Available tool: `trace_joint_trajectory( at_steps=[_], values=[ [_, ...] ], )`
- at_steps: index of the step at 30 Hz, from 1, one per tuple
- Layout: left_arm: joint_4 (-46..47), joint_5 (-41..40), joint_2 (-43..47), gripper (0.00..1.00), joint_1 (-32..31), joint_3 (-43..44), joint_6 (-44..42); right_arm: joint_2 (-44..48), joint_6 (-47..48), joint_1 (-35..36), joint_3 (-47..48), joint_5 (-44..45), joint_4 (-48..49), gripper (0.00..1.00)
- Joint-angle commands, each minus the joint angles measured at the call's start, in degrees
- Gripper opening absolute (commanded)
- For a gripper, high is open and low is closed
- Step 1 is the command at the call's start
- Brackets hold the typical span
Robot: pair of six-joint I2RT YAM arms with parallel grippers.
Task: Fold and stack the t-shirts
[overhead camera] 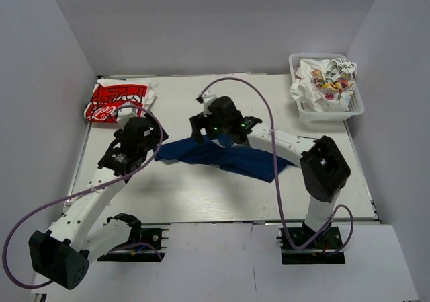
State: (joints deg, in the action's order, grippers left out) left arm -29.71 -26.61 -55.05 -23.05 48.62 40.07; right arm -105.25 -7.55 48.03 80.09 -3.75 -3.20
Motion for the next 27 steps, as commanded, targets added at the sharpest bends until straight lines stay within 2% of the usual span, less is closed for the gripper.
trace_joint_trajectory(
  at_steps=[1, 4, 6, 10, 16, 21, 27],
  values=[
    [0.88, -0.82, -2.95, 1.0, 0.02, -0.37, 1.41, 9.44, -6.75, -4.08, -8.94, 14.43, 1.89, 0.9],
    [1.59, 1.29, -9.78, 1.0, 0.02, -0.9, 1.41, 15.94, -11.42, -6.79, -13.72, 18.67, -1.78, 0.9],
    [2.11, 2.53, -13.4, 1.0, 0.55, -0.9, 1.41, 20.33, -16.16, -9.25, -18.74, 24.63, -4.08, 0.9],
    [4.49, 6.92, -20.88, 1.0, 2.56, -2.21, 1.41, 26.92, -23.81, -14.62, -24.01, 32.22, -15.23, 0.9],
    [10.36, 12.0, -28.17, 1.0, 5.55, -4.93, 1.41, 36.51, -26.29, -24.2, -32.98, 41.27, -18.77, 0.9],
    [17.31, 16.15, -30.65, 0.95, 6.7, -5.47, -0.96, 38.28, -24.19, -32.8, -34.3, 43.13, -17.73, 0.9],
    [21.36, 18.96, -36.7, 0.88, 7.23, -5.47, -2.81, 29.41, -24.26, -40.9, -32.02, 36.29, -13.77, 0.9]
  ],
)
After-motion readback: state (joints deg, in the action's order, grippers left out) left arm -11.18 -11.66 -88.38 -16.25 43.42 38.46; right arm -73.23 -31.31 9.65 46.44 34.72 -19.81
